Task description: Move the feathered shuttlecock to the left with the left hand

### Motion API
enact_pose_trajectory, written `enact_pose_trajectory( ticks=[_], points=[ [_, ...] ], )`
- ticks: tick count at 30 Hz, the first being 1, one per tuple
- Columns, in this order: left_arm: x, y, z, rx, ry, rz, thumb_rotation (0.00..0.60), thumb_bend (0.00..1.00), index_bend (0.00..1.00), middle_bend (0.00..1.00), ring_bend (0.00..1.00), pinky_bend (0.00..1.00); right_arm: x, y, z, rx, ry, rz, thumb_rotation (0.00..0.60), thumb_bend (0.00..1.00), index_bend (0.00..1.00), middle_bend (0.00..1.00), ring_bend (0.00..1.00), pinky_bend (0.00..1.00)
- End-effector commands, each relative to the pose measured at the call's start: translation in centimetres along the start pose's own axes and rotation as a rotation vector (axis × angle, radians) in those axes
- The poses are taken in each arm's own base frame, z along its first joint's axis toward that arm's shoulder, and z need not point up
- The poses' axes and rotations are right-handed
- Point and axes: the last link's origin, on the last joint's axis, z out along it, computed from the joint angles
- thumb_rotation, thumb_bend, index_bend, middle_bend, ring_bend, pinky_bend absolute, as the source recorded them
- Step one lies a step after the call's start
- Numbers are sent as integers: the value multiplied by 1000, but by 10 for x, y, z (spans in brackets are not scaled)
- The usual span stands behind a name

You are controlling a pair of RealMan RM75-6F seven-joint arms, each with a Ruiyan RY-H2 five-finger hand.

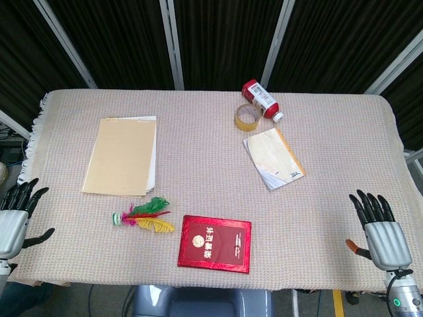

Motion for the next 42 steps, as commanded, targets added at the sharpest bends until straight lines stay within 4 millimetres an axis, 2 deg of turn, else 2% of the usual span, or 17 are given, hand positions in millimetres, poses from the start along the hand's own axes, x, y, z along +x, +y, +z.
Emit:
enact_pose_trajectory(
  ticks=[1,4,7,12,14,19,23,26,31,37,42],
  points=[
    [-3,-3,-1,25,-19,23,600,163,144,0,0,0,-1,0,1,-13,-8,-9,600,105,0,0,0,0],
    [-7,-4,3,42,-46,28,600,167,218,0,0,0,-1,0,2,-17,-7,-7,600,105,0,0,0,0],
    [-19,0,20,21,-31,-30,600,167,300,0,0,0,0,0,2,-17,-8,2,600,105,0,0,0,0],
    [-38,13,38,-45,21,-147,600,219,441,0,0,0,1,0,2,-9,-11,8,600,105,0,0,0,0],
    [-45,23,44,-80,34,-202,600,228,470,0,0,0,1,0,3,-5,-16,14,600,105,0,0,0,0],
    [-60,51,58,-157,61,-281,600,224,482,0,0,0,0,-1,7,5,-32,26,600,105,0,0,0,0],
    [-75,75,67,-191,28,-323,600,143,481,0,0,0,1,1,8,12,-36,36,600,105,0,0,0,0],
    [-90,100,73,-231,-34,-322,600,131,478,0,0,0,7,4,7,4,-7,56,600,105,0,0,0,0],
    [-102,119,77,-260,-72,-313,600,129,475,0,0,0,9,7,5,1,-7,65,600,105,0,0,0,0],
    [-118,146,82,-320,-127,-401,600,128,473,0,0,0,11,10,4,-10,-4,73,600,105,0,0,0,0],
    [-125,158,88,-356,-104,-370,600,128,473,0,0,0,13,14,2,-22,-6,73,600,105,0,0,0,0]
  ],
)
